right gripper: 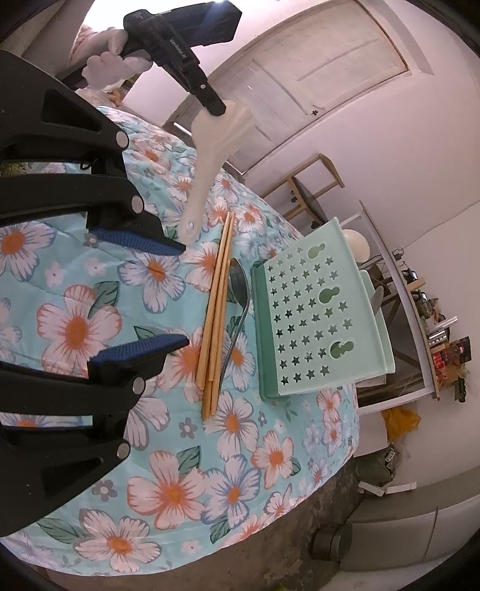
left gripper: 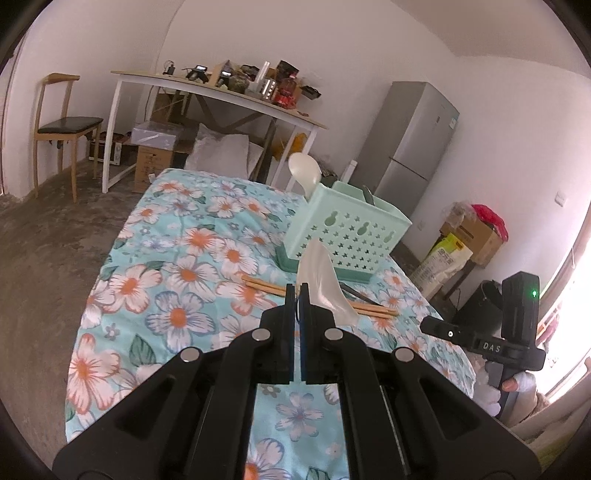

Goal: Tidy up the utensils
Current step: 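Reach the right tool toward the dark metal spoon beside the chopsticks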

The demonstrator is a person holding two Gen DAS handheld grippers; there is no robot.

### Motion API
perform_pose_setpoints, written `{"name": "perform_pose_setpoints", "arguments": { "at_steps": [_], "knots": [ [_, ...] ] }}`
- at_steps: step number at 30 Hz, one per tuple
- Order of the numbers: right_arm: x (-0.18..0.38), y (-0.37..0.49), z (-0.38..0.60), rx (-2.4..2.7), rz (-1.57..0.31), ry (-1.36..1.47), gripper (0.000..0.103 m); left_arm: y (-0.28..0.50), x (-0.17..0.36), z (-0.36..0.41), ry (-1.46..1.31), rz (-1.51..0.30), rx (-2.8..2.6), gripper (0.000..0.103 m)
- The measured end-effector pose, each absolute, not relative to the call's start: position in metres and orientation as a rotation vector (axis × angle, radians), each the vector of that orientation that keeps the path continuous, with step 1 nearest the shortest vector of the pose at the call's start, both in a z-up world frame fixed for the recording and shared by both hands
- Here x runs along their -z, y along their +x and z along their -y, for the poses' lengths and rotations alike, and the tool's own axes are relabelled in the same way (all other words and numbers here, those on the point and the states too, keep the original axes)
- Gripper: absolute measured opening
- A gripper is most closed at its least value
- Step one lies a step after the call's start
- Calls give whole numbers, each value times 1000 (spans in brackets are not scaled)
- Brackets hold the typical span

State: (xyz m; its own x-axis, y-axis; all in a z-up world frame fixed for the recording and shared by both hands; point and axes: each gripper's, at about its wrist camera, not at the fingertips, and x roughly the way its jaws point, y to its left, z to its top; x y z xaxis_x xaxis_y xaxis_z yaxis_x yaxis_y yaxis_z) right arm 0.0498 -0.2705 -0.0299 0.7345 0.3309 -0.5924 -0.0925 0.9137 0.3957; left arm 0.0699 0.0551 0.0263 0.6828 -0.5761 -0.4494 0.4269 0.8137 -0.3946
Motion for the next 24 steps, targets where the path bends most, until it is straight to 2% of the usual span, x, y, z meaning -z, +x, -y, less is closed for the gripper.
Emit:
{"name": "perform_pose_setpoints", "arguments": {
  "at_steps": [19,24],
  "knots": [
    [31,52,264,-246,-723,349,48,73,-28,-82,-310,-569,491,1],
    [30,52,265,-245,-722,349,53,74,-28,-88,-323,-566,470,1]
  ]
}}
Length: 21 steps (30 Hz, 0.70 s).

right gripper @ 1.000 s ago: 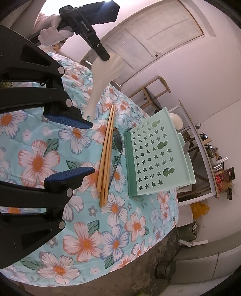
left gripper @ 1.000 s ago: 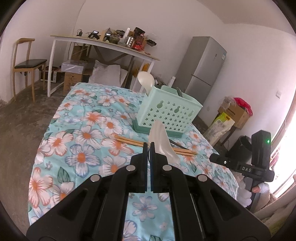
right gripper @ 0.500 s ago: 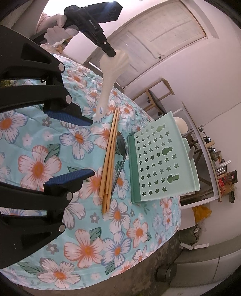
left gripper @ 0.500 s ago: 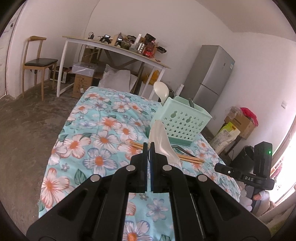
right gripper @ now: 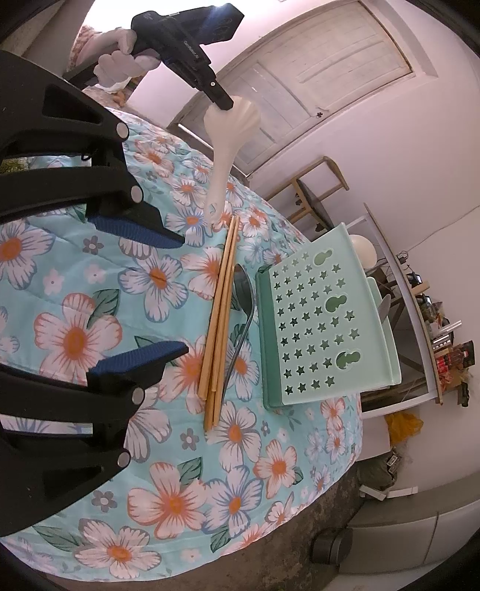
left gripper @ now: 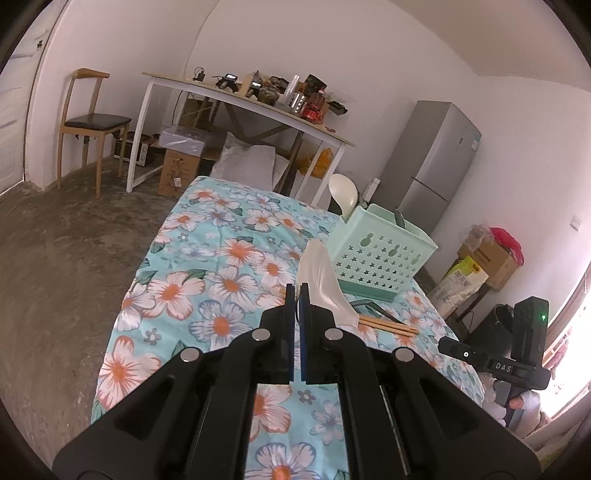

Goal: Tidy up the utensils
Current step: 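Reach the right tool toward the dark metal spoon beside the chopsticks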

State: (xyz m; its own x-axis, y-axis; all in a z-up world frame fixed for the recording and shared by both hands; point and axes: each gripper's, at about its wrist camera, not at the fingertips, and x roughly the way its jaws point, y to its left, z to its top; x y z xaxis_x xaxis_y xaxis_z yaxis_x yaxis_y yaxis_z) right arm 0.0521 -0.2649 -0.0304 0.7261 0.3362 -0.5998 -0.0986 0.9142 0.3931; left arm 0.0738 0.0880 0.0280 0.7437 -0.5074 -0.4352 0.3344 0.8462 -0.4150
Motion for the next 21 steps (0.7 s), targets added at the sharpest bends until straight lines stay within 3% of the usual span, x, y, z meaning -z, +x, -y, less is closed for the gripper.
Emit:
{"name": "perform_pose_setpoints", "arguments": {
  "at_steps": [21],
  "knots": [
    [10,87,246,-248,-686,175,53,84,-26,-98,-348,-562,397,1]
  ]
}}
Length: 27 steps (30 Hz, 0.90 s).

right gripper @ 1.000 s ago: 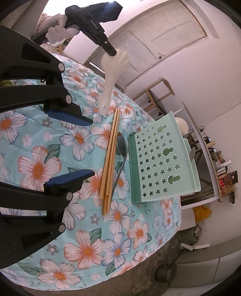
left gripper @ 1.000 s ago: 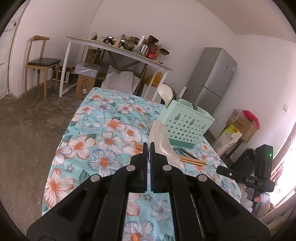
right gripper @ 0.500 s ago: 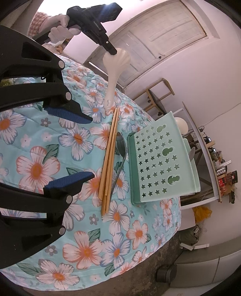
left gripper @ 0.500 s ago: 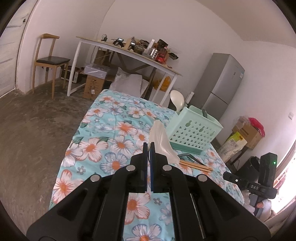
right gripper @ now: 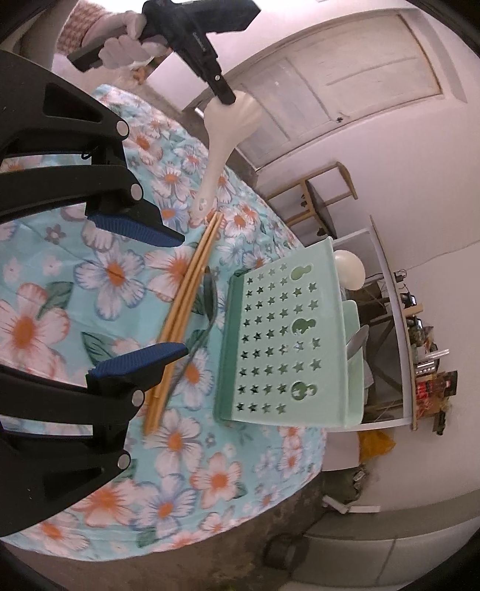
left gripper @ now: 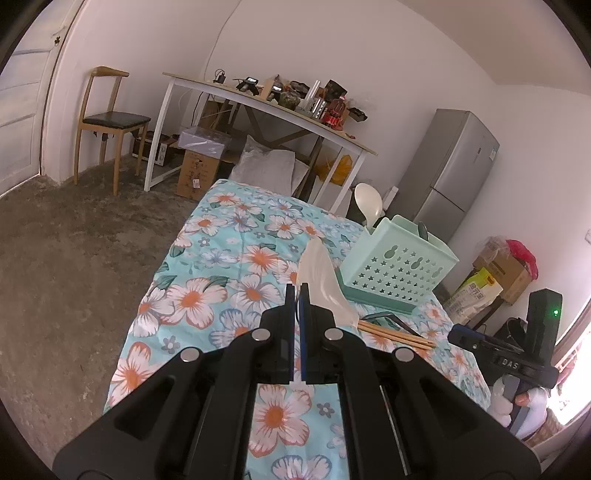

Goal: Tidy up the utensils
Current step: 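Reach the right tool toward the dark metal spoon beside the chopsticks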

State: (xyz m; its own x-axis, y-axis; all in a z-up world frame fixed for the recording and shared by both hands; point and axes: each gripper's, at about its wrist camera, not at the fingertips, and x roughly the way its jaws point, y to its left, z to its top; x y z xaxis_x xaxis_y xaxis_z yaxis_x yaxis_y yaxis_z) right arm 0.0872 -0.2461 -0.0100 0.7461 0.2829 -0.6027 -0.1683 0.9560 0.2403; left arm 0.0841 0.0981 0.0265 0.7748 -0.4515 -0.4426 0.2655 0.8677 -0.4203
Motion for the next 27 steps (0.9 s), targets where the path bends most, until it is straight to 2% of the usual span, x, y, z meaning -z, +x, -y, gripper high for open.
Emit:
{"name": "perform_pose_setpoints", "arguments": {
  "at_steps": [19,27],
  "knots": [
    [18,121,238,-211,-709,54,53,91,-22,-97,-336,-563,384,1],
    [33,152,215,-203,-749,-166,46,91,-20,-96,-340,-566,374,1]
  ]
}}
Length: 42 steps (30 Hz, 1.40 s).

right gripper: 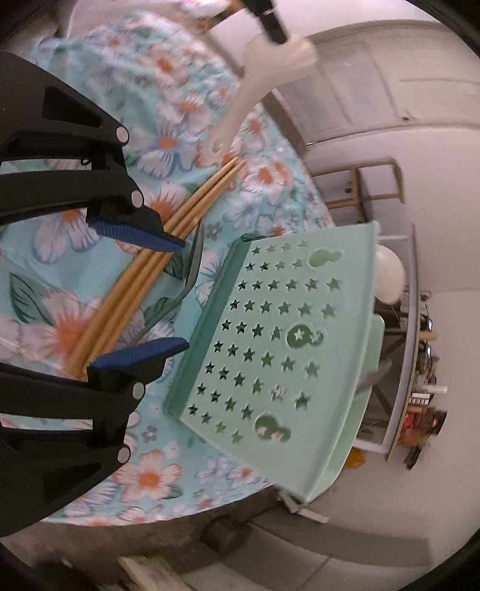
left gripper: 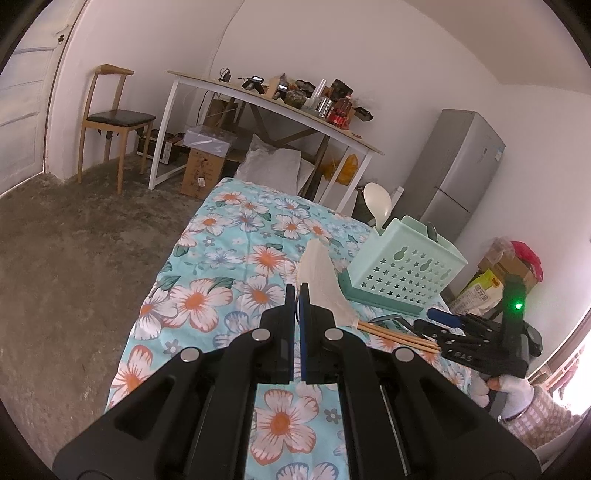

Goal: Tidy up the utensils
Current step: 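Reach the right tool toward the dark metal spoon beside the chopsticks, then close the right tool on the dark metal spoon handle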

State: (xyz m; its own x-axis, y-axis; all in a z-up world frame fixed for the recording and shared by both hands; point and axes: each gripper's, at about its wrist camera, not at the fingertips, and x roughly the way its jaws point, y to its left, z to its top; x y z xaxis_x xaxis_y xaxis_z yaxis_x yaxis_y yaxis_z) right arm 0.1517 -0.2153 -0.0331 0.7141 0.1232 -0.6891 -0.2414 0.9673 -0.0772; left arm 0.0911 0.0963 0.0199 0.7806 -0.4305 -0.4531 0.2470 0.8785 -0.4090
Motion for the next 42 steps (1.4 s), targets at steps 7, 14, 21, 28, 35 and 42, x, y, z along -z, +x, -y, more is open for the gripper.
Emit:
{"name": "perform_pose_setpoints", "arguments": {
  "at_steps": [7,14,21,28,35,42],
  "knots": [
    [40,166,205,-206,-781,-266,38,92,-19,-97,-344,-567,372,1],
    [44,174,195,-213,-801,-335,33,92,-19,-97,-348,-572,372,1],
    [45,178,182,-219,-809,-417,33,93,-18,-97,-352,-568,379,1],
    [49,182,157,-230,-804,-583,29,93,-17,-96,-351,-566,380,1],
    [56,184,134,-246,-794,-719,24,94,-17,-96,-349,-567,378,1],
    [61,187,118,-255,-782,-804,23,95,-16,-97,-347,-565,381,1]
  ]
}}
